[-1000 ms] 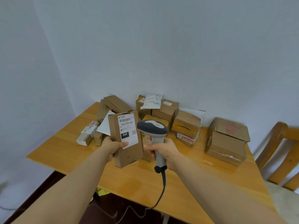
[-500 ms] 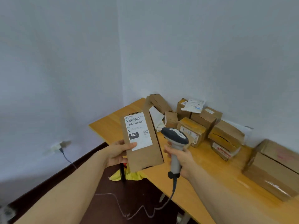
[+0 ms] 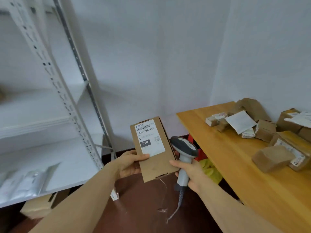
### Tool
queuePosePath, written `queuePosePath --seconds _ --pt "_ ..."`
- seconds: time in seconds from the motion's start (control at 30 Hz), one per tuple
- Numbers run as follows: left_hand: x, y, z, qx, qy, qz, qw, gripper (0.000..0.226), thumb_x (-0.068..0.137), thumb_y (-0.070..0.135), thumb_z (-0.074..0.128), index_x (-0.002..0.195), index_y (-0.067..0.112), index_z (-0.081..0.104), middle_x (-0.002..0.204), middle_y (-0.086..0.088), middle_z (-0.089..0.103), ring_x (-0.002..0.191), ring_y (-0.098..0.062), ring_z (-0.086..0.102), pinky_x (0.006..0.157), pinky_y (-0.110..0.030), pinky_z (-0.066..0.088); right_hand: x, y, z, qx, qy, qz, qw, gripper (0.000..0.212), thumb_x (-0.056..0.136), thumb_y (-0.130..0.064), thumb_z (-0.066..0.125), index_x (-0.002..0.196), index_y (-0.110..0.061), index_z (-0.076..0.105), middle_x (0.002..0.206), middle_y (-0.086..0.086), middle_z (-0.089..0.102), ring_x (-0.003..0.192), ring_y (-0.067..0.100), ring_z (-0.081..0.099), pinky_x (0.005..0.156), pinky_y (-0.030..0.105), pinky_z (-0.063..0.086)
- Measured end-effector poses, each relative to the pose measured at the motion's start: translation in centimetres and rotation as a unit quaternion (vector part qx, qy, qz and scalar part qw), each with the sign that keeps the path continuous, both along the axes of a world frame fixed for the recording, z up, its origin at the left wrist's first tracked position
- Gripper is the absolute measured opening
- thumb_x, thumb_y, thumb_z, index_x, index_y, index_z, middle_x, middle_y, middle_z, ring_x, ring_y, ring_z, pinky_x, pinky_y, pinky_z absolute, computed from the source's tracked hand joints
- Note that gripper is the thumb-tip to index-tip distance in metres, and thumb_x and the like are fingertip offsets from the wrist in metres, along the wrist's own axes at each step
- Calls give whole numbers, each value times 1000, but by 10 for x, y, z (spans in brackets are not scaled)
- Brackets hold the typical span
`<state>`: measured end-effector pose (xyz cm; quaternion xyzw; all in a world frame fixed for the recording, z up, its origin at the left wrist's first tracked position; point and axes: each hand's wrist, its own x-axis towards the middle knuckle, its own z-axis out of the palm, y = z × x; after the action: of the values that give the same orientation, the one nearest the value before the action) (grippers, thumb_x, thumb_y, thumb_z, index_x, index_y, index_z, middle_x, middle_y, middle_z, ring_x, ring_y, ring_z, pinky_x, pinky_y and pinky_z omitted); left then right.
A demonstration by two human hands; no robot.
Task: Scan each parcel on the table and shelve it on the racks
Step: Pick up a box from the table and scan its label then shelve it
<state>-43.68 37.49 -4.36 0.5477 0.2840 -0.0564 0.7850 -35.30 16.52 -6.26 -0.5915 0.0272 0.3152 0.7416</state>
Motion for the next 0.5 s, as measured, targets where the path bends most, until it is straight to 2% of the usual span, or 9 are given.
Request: queuePosePath --seconds 0.07,0.13,0.23,0.33,0.43,0.5 --pt "-36 27 7 9 -1 37 999 34 78 -1 68 111 6 64 101 -9 74 91 -23 70 69 -38 60 -19 36 4 3 -4 37 999 40 66 3 82 101 -3 64 85 14 70 74 26 65 56 31 50" --pt "-71 57 13 26 -2 72 997 39 77 -1 70 115 6 63 102 -8 74 93 -23 69 67 -34 59 -40 73 8 7 -7 73 997 38 67 4 82 100 -5 66 80 10 71 72 24 66 57 31 51" --pt "-126 105 18 50 -13 124 991 38 79 2 71 116 8 63 105 -7 73 97 -22 68 70 -33 58 -73 133 18 12 -16 120 993 32 69 6 80 94 -7 65 74 7 72 67 21 68 57 31 52" --pt "-186 157 22 47 -34 185 981 37 79 4 71 115 7 64 110 -10 71 98 -22 67 78 -36 56 -114 205 27 11 -29 163 986 33 69 4 80 95 -9 65 81 10 73 71 23 68 60 33 53" --pt "-249 216 26 42 -43 249 967 35 83 11 70 117 4 63 104 -12 71 96 -24 66 81 -36 55 -164 283 31 7 -23 195 980 41 66 0 83 102 -6 65 88 15 73 74 26 68 63 35 55" --pt "-291 255 33 45 -42 274 960 39 80 17 71 115 3 63 100 -14 71 93 -25 66 82 -35 54 -199 333 34 7 -21 217 976 42 66 -3 84 104 -4 65 87 16 72 71 26 66 58 32 53"
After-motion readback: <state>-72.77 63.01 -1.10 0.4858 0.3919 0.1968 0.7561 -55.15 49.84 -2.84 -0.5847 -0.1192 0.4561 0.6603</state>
